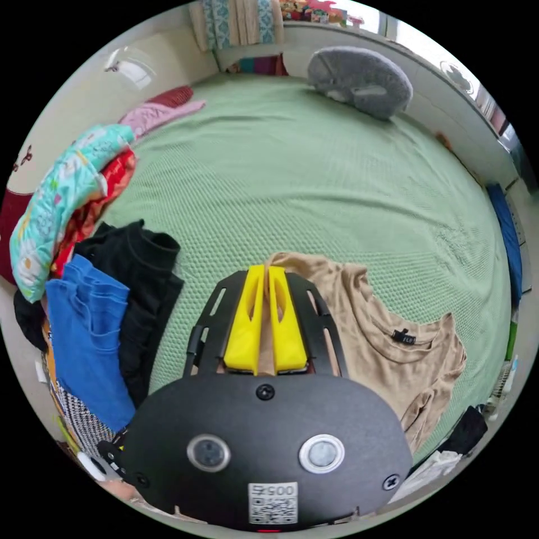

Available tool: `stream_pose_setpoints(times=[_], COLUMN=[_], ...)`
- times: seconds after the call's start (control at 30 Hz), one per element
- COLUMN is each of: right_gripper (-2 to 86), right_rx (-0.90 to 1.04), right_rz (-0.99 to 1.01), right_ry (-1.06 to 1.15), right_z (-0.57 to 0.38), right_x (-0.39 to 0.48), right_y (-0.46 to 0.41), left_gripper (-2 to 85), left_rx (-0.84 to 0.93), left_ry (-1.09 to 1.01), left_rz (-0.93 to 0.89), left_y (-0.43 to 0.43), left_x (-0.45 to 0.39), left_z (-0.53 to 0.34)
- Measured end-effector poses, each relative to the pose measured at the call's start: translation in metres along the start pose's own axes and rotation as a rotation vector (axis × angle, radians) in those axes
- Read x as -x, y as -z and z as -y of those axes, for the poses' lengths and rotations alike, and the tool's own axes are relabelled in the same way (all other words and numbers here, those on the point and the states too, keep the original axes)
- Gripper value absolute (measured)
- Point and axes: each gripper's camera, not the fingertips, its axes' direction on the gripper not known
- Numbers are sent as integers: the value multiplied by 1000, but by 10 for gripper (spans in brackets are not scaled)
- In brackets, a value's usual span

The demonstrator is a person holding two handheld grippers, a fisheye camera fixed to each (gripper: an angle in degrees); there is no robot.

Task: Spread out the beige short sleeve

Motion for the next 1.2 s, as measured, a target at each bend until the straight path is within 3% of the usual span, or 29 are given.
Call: stream_pose_setpoints(times=[0.17, 0.27, 0.33, 0.53, 0.67, 0.77, 0.93, 1.03, 1.2], right_gripper=[16, 25, 33, 38, 35, 38, 36, 36, 37], right_rx=[-96, -194, -180, 3, 54, 114, 123, 131, 166], right_rz=[-226, -83, -45, -192, -170, -130, -108, -144, -143], right_ry=[169, 162, 165, 38, -109, -191, -349, -301, -321], right_z=[-43, -96, -139, -315, -429, -489, -525, -535, -542], right_x=[14, -7, -21, -54, -56, -51, -68, -67, -70], right_y=[35, 83, 100, 96, 98, 96, 90, 67, 67], left_gripper=[14, 14, 13, 7, -3, -5, -4, -3, -3], left_rx=[33, 37, 38, 134, 87, 148, 253, 359, 335], left_ry=[10, 0, 1, 5, 15, -24, -83, -92, -181], left_rz=[-6, 45, 50, 31, -1, 34, 72, 72, 140], left_y=[-8, -11, -13, -7, 49, 66, 41, 2, 0], left_x=[-6, -18, -21, -32, -57, -86, -118, -127, -147], left_z=[0, -1, -2, 2, -26, -61, -98, -112, -124])
